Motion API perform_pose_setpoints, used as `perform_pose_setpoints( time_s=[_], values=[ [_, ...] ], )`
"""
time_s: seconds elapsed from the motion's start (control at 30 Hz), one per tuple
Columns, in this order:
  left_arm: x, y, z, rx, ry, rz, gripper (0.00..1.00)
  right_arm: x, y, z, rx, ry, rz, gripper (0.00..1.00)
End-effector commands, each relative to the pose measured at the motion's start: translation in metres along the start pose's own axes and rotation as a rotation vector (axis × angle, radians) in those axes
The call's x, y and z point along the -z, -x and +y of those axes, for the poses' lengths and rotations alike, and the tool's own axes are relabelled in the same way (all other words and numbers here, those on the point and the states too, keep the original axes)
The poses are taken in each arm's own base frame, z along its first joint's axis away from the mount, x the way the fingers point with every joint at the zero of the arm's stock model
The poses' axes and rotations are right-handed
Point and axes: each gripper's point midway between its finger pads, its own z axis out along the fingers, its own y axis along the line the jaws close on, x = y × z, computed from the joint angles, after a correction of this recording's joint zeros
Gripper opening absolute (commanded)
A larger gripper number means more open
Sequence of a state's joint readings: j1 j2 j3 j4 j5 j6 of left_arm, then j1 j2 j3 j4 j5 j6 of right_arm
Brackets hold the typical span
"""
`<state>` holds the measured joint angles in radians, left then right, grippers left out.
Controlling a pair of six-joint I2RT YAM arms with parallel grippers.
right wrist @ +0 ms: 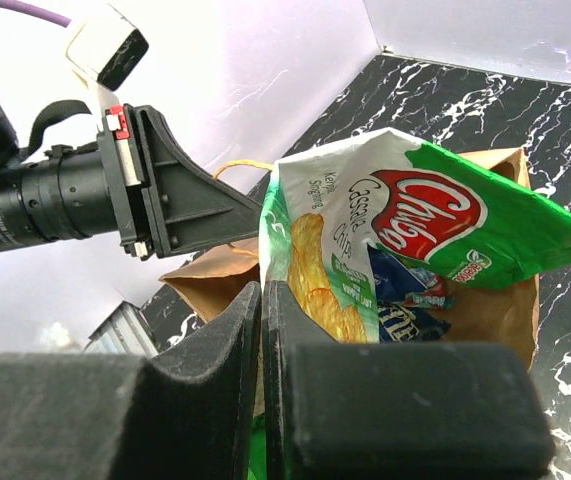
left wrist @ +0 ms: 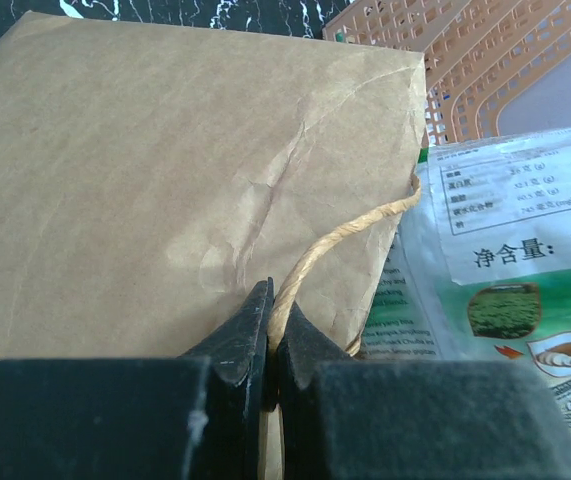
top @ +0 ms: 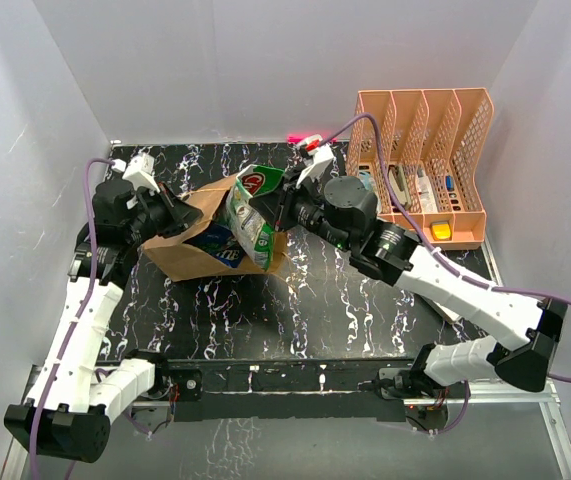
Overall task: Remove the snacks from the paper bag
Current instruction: Take out the snack from the paper bag, then place the snack at the center of the board.
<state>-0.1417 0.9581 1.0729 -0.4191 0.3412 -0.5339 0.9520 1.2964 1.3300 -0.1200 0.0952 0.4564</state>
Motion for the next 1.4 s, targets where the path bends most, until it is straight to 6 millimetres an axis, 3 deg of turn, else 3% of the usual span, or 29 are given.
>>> perform_pose_setpoints(
  time_s=[0.0, 0.33, 0.53, 0.87, 1.0, 1.23, 1.37],
  values=[
    [0.004, -0.002, -0.004, -0.021, -0.018, 0.003, 0.00, 0.028, 0.068, 0.020, -0.051, 0.034, -0.161, 0.08],
    [0.002, -0.005, 0.002, -0.023, -0.004, 0.005, 0.00, 0.066, 0.103, 0.016, -0.025, -0.027, -0.221, 0.08],
    [0.008, 0.011, 0.015, -0.044, 0.102, -0.057, 0.00, 0.112, 0.100, -0.018, -0.010, -0.188, -0.228, 0.08],
    [0.016, 0.037, 0.037, -0.128, 0.269, -0.108, 0.00, 0.180, 0.066, -0.086, 0.018, -0.488, -0.178, 0.08],
    [0.026, 0.040, 0.040, -0.129, 0.306, -0.129, 0.00, 0.167, 0.050, -0.105, 0.072, -0.573, -0.145, 0.08],
    [0.041, 0.030, 0.043, -0.148, 0.309, -0.148, 0.00, 0.101, 0.024, -0.136, 0.208, -0.722, -0.040, 0.08],
    [0.046, 0.021, 0.021, -0.208, 0.166, -0.150, 0.00, 0.059, 0.009, -0.181, 0.180, -0.732, 0.041, 0.08]
  ],
)
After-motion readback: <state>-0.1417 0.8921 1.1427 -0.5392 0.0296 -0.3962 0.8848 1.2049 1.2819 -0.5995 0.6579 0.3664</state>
